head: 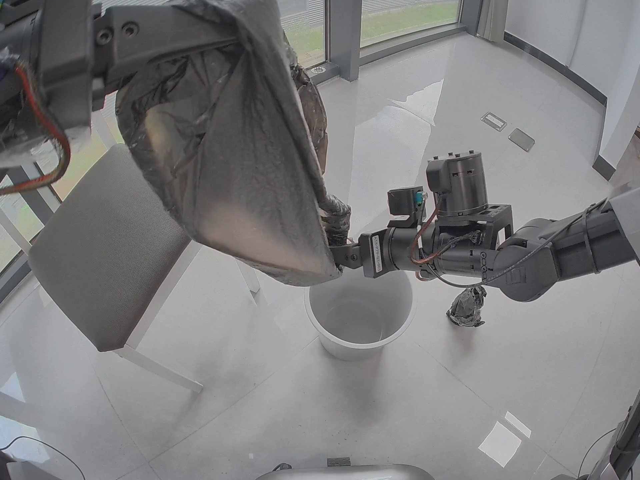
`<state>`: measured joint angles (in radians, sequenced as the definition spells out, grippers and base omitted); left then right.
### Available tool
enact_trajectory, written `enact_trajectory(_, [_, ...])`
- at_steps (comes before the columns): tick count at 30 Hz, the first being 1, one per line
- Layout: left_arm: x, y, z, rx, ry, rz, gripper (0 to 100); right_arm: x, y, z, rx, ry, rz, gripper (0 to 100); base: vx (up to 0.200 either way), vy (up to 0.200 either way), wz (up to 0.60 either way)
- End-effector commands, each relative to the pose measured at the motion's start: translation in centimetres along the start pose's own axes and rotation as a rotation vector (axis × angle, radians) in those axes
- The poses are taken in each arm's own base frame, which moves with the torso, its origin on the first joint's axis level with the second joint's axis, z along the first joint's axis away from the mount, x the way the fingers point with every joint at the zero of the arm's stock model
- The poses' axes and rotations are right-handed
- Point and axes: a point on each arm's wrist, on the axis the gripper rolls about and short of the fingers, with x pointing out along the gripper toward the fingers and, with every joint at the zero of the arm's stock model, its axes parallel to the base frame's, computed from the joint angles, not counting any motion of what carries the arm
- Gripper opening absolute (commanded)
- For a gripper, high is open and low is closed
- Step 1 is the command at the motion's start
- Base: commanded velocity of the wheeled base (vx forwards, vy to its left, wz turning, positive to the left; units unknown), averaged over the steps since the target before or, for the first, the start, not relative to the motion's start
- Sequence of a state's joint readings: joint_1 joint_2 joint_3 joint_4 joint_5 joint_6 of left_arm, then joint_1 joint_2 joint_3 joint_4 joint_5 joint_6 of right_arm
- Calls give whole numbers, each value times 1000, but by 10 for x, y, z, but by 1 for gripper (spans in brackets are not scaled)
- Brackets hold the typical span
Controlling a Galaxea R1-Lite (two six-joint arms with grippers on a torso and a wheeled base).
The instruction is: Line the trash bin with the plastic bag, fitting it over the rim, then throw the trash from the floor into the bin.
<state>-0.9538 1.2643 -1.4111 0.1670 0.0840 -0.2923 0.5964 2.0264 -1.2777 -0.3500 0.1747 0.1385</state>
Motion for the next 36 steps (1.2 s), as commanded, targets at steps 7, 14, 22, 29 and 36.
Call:
enact_trajectory(7, [5, 2, -2, -12, 12, 18, 0, -13, -9, -21, 14, 73, -32, 0, 0, 0, 0])
enact_trajectory(14, [62, 33, -48, -9, 195, 231, 0, -70, -23, -37, 26, 111, -96, 0, 0, 0, 0])
enact_trajectory(22, [138, 72, -108, -5, 415, 374, 0, -125, -40, -57, 40, 163, -187, 0, 0, 0, 0])
enact_trajectory(29, [185, 97, -133, -23, 483, 439, 0, -146, -57, -55, 81, 161, -261, 0, 0, 0, 0])
enact_trajectory(36, [210, 120, -141, -40, 501, 485, 0, -158, -73, -56, 94, 178, -319, 0, 0, 0, 0])
